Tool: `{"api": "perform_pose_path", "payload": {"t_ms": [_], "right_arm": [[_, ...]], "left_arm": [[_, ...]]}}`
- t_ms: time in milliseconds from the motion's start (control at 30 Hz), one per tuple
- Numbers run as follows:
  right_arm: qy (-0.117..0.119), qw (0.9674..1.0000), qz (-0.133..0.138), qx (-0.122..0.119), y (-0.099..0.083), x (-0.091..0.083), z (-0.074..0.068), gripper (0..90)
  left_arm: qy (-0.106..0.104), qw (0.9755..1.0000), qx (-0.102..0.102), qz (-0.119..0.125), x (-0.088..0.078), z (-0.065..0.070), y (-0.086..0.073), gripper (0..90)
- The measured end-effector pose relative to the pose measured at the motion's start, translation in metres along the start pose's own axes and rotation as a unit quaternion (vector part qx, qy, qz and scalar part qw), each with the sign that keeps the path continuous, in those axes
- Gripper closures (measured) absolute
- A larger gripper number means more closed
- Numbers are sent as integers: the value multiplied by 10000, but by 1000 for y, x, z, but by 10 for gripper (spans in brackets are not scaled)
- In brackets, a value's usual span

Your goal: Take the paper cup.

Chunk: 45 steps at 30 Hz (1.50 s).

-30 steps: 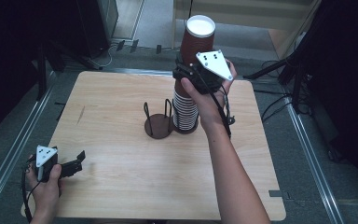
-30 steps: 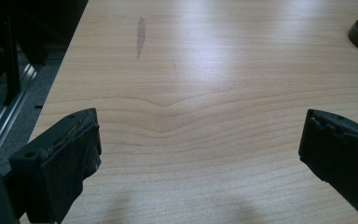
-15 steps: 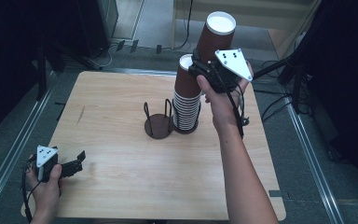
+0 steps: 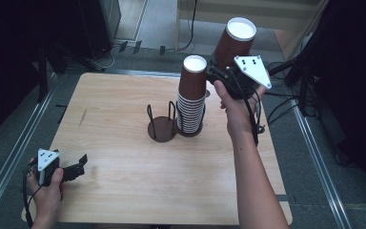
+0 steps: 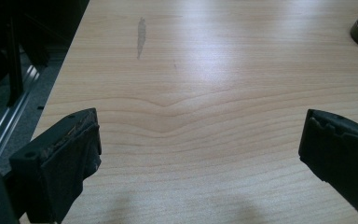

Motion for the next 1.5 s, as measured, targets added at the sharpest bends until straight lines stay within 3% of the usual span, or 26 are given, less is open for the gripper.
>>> {"api": "perform_pose_path", "payload": {"t_ms": [200,533,1167,1500], "right_arm": [[-132,9999,-78,50,-11,-5,18,87],[-252,9995,-171,90,-26,-11,33,87],[-343,9982,-475,159,-75,-21,43,86],[-358,9978,-543,149,-90,-27,43,87]], "left_arm": [[8,10000,10,9,0,0,0,0],[16,10000,18,17,0,0,0,0],[49,10000,25,26,0,0,0,0],[74,10000,5,38,-1,0,0,0]]}}
Point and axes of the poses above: each handheld gripper's, and its own axes: x roughly forward along the jaws, y roughly out of its top, z roughly to its right, the point moved 10 cm from there along x, roughly forward along the jaws, and after that the axes turned 2 degrees about -z, right-handed, at the moved point
